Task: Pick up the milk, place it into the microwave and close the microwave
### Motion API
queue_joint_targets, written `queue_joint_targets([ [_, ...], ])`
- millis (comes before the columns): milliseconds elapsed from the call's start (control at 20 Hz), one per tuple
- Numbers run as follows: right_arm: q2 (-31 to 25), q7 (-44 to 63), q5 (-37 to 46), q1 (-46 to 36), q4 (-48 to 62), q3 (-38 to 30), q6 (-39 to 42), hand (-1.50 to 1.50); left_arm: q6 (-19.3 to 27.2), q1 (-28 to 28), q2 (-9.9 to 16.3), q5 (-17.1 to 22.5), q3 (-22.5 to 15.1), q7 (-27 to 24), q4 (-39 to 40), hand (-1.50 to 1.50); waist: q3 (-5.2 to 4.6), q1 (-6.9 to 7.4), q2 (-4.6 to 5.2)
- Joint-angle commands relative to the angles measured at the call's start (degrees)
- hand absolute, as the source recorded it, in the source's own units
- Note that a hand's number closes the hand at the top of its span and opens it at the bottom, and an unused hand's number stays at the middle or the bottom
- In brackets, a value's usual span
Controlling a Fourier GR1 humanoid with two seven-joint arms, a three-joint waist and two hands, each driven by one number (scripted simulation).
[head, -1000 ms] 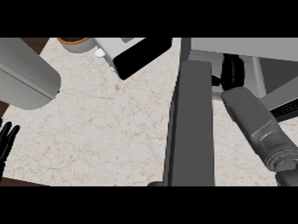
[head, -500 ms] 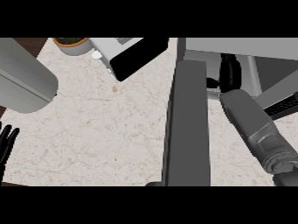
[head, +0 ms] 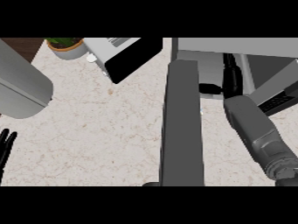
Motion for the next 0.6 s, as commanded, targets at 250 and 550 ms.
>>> queue_joint_targets([
  [250,1.8,-9.7,-3.6,7.4,-1.8,-3.3,12.3,-1.5,0.2,3.4,-2.7,-2.8,-2.1,-1.5,-1.7,-1.5,-0.07,-2.24,-0.87],
  [550,3.5,-10.2,-5.4,8.8,-3.1,-4.5,19.4,-1.5,-3.1,8.1,-4.1,-3.8,-6.4,-0.4,-5.8,-1.5,-0.14,-3.25,-1.51],
])
